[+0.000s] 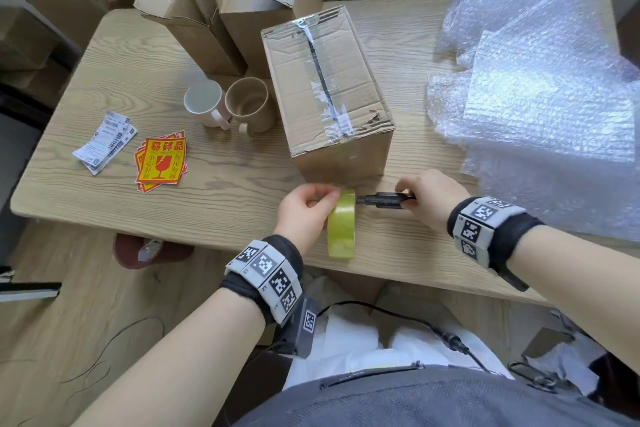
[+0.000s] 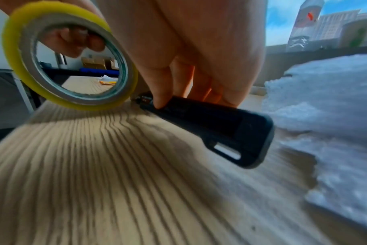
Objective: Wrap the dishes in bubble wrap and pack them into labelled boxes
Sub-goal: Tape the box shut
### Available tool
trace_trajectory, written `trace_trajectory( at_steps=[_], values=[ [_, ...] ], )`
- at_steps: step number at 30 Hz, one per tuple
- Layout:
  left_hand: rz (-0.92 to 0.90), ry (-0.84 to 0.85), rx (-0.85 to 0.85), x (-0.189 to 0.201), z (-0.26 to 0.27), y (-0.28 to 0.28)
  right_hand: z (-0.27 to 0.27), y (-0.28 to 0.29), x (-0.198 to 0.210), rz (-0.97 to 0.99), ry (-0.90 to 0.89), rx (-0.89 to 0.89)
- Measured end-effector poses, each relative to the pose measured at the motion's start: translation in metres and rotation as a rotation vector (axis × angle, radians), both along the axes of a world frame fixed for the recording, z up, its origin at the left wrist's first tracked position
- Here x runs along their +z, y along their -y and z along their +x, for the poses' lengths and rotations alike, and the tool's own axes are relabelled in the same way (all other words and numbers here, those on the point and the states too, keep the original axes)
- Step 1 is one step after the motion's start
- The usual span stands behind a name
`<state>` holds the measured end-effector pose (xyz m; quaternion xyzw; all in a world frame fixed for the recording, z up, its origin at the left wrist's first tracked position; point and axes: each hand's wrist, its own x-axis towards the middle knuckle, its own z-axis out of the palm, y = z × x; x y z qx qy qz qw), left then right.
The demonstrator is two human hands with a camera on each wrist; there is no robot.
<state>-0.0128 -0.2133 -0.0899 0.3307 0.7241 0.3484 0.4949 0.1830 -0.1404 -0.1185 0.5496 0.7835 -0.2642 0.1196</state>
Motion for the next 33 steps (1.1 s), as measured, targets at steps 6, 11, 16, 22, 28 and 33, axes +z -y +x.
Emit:
trace_trajectory(
  at_steps=[6, 11, 16, 22, 28, 33],
  values=[
    [0.020, 0.013, -0.029, 0.001, 0.000, 0.003, -0.002, -0.001, -0.009, 0.065, -0.011, -0.070],
    [0.023, 0.022, -0.037, 0.001, 0.000, 0.003, -0.032, 0.009, 0.021, 0.126, -0.483, -0.132],
    [0.044, 0.008, -0.075, 0.005, 0.000, 0.004, -0.060, 0.015, 0.039, -0.073, -0.723, -0.287],
    [0.054, -0.014, -0.069, 0.003, -0.004, 0.005, -0.064, 0.019, 0.041, -0.024, -0.787, -0.301],
    [0.073, -0.017, -0.060, 0.005, -0.007, 0.000, -0.064, 0.023, 0.040, -0.023, -0.923, -0.429],
    [0.122, -0.048, -0.063, 0.006, -0.008, 0.005, -0.067, 0.024, 0.039, -0.104, -0.960, -0.441]
  ],
)
